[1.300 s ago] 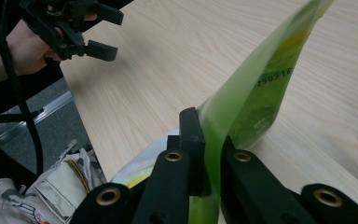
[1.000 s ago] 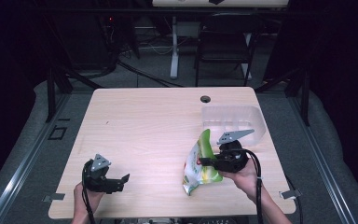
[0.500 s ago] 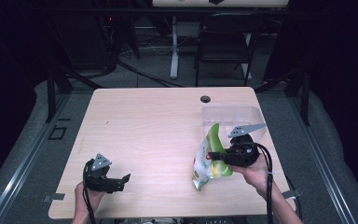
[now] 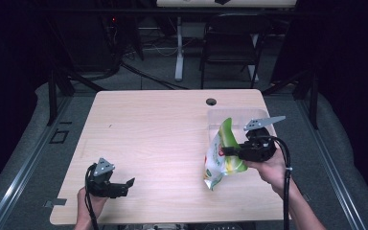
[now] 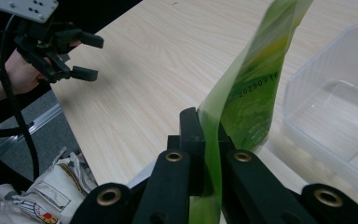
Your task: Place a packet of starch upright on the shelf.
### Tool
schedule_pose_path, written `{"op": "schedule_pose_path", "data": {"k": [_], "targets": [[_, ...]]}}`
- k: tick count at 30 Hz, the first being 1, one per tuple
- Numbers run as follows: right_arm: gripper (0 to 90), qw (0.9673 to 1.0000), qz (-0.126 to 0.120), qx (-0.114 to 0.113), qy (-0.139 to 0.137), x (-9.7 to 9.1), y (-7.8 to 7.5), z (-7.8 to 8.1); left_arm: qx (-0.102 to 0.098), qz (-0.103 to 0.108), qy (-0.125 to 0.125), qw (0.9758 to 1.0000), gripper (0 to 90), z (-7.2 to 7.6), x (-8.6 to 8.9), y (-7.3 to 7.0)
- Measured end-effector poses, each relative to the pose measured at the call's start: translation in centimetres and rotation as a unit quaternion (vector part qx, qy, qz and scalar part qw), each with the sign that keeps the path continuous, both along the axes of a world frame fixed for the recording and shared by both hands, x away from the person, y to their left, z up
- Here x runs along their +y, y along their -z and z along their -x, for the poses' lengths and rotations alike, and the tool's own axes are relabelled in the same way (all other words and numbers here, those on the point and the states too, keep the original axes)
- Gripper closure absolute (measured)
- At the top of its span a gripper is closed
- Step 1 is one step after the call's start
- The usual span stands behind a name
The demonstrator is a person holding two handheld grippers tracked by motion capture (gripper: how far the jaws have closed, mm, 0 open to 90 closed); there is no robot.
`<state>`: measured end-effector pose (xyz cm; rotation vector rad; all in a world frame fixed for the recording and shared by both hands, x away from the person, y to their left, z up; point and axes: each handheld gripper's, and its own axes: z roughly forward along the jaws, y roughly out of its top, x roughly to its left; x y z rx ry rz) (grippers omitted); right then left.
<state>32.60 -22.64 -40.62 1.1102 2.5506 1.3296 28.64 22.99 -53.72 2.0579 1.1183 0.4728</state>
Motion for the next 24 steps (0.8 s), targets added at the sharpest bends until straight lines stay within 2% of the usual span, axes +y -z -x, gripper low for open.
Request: {"op": "schedule_pose_path", "data": {"k": [5, 8, 11, 24], "targets": [[90.0, 0.9999, 0.005, -0.003, 0.01, -0.4, -1.0, -0.9, 0.0, 0.0, -0.001, 1.0, 5.2, -0.2, 0.1, 0.2], [90.0, 0.9998, -0.005, -0.002, 0.018, -1.0, -1.5, -1.6, 0.005, 0.004, -0.001, 1.0, 5.2, -0.2, 0.2, 0.2], [90.0, 0.9996, -0.016, 0.001, 0.024, -1.5, -1.8, -2.4, -0.004, 0.007, -0.004, 1.0, 5.4, 0.0, 0.2, 0.0], [90.0, 0.9983, -0.011, -0.013, 0.056, -3.4, -3.7, -3.9, 0.003, 0.008, -0.004, 1.0, 5.8, -0.1, 0.2, 0.0]]}}
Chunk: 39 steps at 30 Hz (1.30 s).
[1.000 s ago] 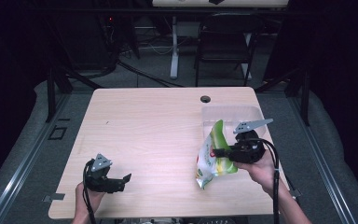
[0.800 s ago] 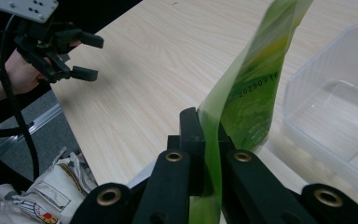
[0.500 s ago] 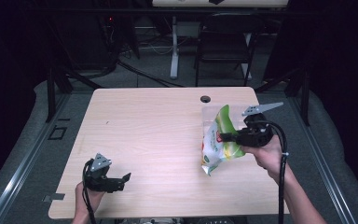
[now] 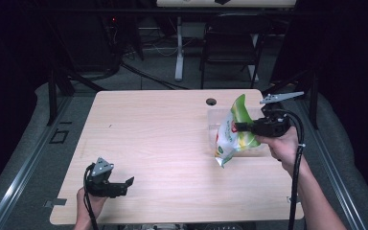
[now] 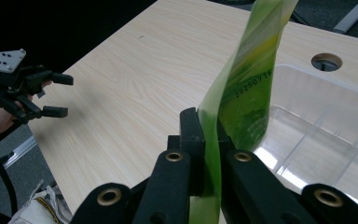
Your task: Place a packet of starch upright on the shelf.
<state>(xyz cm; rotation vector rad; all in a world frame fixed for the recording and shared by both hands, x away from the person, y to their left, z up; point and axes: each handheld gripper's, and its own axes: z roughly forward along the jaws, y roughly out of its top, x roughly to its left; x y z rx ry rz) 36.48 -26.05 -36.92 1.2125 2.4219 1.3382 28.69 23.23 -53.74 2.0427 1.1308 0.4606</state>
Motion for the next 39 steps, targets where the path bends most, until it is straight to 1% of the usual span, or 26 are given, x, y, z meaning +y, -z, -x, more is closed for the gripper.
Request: {"op": "schedule_pose_path", "data": {"k": [4, 8, 10, 11, 12, 15, 19, 21, 24, 27, 31, 35, 36, 39], "targets": [[90.0, 0.9999, 0.006, -0.002, 0.01, -0.6, -0.2, -0.4, 0.003, -0.002, 0.0, 1.0, 5.8, -0.2, -0.1, 0.2], [90.0, 0.9998, 0.001, -0.002, 0.022, -1.4, -0.4, -0.9, 0.005, 0.0, -0.002, 1.0, 5.8, -0.1, 0.0, 0.1], [90.0, 0.9996, -0.001, -0.004, 0.029, -1.8, -0.5, -1.0, 0.006, -0.003, -0.004, 1.0, 6.0, -0.1, 0.0, 0.1], [90.0, 0.9995, -0.002, -0.004, 0.032, -2.0, -0.5, -1.1, 0.008, -0.003, -0.003, 1.0, 6.0, -0.1, 0.0, 0.2], [90.0, 0.9994, -0.002, -0.004, 0.034, -2.1, -0.5, -1.1, 0.01, -0.005, -0.002, 0.9999, 6.0, -0.2, 0.0, 0.2], [90.0, 0.9991, 0.003, -0.006, 0.041, -2.5, -0.8, -1.3, 0.011, -0.002, -0.005, 0.9999, 6.0, -0.3, 0.0, 0.4], [90.0, 0.9987, 0.004, -0.009, 0.05, -3.2, -1.2, -1.5, 0.011, -0.005, -0.004, 0.9999, 6.1, -0.2, 0.0, 0.2], [90.0, 0.9984, 0.004, -0.011, 0.055, -3.4, -1.4, -1.6, 0.007, -0.002, -0.005, 1.0, 6.0, -0.1, 0.0, 0.1], [90.0, 0.9981, 0.01, -0.014, 0.06, -3.6, -1.9, -1.7, 0.009, -0.003, -0.005, 0.9999, 6.1, -0.2, -0.1, 0.2], [90.0, 0.9976, 0.012, -0.017, 0.065, -4.0, -2.4, -1.7, 0.016, -0.007, -0.006, 0.9998, 6.1, -0.3, -0.1, 0.4], [90.0, 0.9969, 0.01, -0.022, 0.075, -4.7, -2.9, -1.9, 0.01, -0.003, -0.007, 0.9999, 6.1, -0.2, 0.0, 0.2], [90.0, 0.9964, 0.015, -0.025, 0.08, -4.9, -3.4, -2.1, 0.01, -0.003, -0.008, 0.9999, 6.1, -0.2, 0.0, 0.3], [90.0, 0.9963, 0.017, -0.025, 0.081, -5.0, -3.5, -2.2, 0.013, -0.004, -0.007, 0.9999, 6.2, -0.2, 0.0, 0.3], [90.0, 0.9958, 0.017, -0.027, 0.085, -5.3, -3.7, -2.4, 0.014, -0.004, -0.01, 0.9999, 6.2, -0.2, 0.1, 0.3]]}}
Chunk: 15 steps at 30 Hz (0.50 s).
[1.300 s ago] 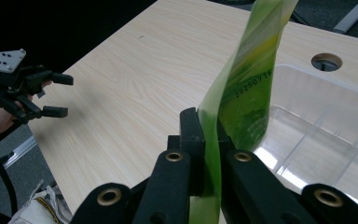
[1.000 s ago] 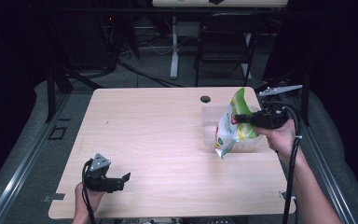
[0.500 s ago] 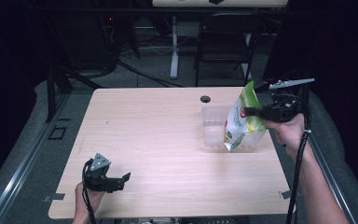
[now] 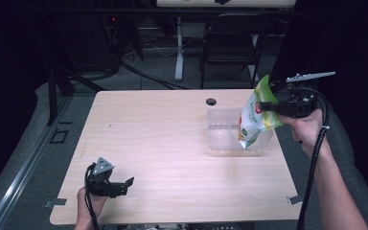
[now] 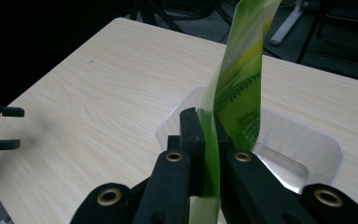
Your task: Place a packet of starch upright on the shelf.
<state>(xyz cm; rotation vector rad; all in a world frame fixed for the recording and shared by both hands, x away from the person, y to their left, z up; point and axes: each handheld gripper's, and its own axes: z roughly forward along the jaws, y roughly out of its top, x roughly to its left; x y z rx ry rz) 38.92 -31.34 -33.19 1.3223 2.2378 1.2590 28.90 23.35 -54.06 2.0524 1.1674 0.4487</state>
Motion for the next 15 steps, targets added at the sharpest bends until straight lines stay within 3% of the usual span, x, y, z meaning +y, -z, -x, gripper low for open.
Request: {"op": "schedule_pose_path", "data": {"k": [9, 15], "targets": [[90.0, 0.9996, 0.019, 0.006, 0.02, -0.5, -0.4, -1.1, 0.001, 0.002, 0.0, 1.0, 6.1, 0.0, 0.1, 0.0], [90.0, 0.999, 0.019, 0.008, 0.041, -1.1, -0.2, -1.6, -0.005, 0.004, -0.002, 1.0, 6.1, 0.1, 0.0, -0.1]]}}
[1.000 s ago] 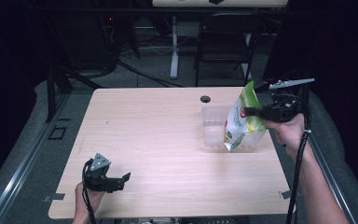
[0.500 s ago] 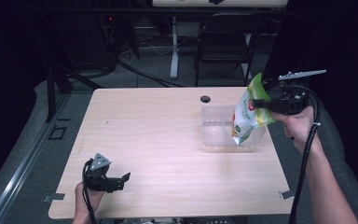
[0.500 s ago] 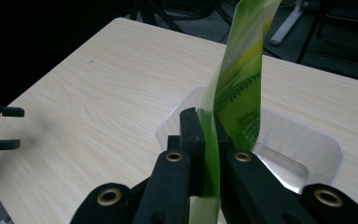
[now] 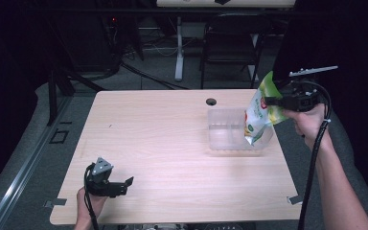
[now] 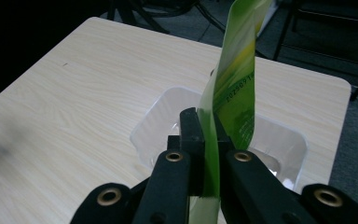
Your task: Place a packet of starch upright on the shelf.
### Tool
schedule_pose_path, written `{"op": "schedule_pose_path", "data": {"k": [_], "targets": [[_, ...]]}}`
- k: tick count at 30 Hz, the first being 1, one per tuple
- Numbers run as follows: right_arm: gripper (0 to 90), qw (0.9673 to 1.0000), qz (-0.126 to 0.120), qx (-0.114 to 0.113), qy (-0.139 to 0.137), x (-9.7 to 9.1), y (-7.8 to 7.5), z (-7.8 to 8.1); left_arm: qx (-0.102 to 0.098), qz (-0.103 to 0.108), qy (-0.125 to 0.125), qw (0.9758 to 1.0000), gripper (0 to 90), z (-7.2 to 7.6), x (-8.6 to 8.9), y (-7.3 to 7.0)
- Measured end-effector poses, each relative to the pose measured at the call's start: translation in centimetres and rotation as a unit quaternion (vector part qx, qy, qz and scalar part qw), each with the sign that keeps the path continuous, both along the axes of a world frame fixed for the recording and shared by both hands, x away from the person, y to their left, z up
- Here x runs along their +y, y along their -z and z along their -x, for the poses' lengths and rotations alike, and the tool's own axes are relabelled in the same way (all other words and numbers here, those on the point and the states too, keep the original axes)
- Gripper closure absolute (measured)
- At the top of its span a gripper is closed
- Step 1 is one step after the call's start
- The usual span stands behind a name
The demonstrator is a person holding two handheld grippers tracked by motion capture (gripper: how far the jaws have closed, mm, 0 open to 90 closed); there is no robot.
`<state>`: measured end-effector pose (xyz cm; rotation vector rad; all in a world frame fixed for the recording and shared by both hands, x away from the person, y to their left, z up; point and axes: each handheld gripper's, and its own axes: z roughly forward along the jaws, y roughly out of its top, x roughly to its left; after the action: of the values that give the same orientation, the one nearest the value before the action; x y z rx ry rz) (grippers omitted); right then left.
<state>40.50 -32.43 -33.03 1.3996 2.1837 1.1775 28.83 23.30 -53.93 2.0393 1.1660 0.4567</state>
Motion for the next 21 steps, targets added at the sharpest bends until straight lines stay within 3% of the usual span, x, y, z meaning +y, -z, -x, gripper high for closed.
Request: {"op": "schedule_pose_path", "data": {"k": [21], "targets": [[90.0, 0.9976, -0.012, 0.014, 0.067, -1.4, 2.8, -1.6, -0.003, 0.002, 0.007, 1.0, 6.1, 0.0, -0.1, -0.1]]}}
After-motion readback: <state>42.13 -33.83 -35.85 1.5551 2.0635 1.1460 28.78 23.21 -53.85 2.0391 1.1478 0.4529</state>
